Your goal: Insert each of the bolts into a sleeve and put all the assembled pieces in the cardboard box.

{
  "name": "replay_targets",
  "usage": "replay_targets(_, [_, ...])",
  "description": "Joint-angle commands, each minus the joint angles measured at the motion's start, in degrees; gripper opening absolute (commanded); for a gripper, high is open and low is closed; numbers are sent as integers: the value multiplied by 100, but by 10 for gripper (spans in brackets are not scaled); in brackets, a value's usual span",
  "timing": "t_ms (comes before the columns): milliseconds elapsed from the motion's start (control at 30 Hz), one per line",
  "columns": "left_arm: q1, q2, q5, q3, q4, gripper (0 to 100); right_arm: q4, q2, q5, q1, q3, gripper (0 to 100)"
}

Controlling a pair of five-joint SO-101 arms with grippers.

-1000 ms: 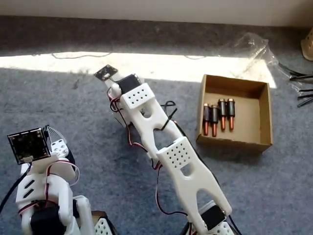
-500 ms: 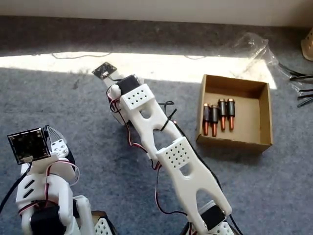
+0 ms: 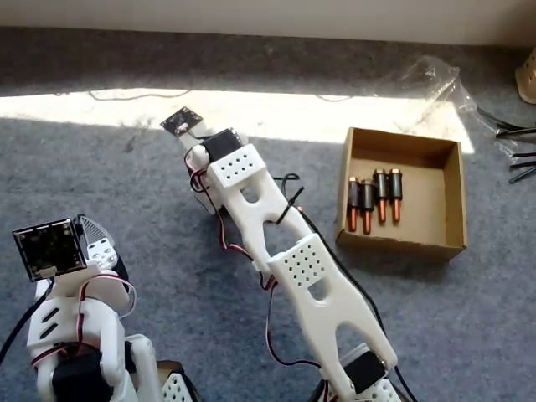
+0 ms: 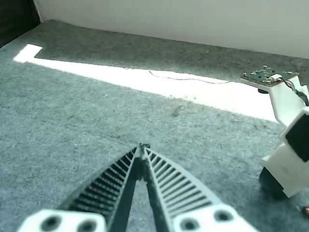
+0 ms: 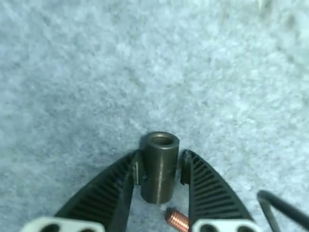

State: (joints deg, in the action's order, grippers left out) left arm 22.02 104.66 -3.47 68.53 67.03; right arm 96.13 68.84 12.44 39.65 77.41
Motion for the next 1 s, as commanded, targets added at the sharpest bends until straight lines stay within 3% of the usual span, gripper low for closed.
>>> replay_targets(0, [-75,-22,26,-31,-123,5,207,-119,-70,48,259,80])
replay_targets(100, [-75,-22,26,-22,-123,5,356,-127,-70,48,268,0])
replay_targets(567, [-84,-22,26,-22,-114,5,505,-1121,-70,-215,330,3])
replay_targets(967, [-110,-22,44,-13,-88,5,488,-4716,-44,-462,-2519,3])
